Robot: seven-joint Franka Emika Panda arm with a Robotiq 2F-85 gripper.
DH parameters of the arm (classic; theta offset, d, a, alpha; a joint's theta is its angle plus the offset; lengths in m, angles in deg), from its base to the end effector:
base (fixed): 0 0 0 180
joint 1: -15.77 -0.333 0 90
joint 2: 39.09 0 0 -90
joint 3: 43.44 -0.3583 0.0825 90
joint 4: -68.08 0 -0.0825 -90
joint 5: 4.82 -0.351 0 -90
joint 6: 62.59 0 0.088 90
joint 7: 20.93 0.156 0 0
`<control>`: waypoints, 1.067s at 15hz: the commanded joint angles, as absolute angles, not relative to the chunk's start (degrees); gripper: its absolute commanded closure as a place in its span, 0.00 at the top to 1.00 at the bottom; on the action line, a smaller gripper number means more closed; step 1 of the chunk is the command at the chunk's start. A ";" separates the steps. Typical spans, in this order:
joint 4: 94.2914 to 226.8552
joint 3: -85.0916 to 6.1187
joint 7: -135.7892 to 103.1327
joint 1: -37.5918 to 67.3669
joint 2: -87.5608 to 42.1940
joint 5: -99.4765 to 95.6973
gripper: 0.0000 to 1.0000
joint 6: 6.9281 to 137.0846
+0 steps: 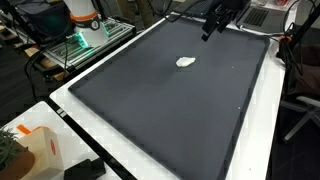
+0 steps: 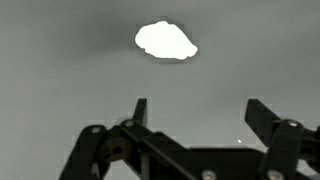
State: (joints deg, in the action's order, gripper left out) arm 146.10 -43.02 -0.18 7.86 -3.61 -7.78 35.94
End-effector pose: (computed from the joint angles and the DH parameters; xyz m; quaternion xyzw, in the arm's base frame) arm 0.6679 0.0961 0.3393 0.9838 -0.1211 -0.1318 0.0098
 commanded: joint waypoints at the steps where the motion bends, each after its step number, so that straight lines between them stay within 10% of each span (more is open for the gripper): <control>1: 138.95 -42.64 1.53 7.88 0.98 -7.16 1.00 29.44; 16: 128.34 -42.51 -1.01 10.91 6.92 -8.98 1.00 19.25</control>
State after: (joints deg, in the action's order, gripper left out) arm 134.81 -42.36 0.23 8.93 3.02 -7.70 25.40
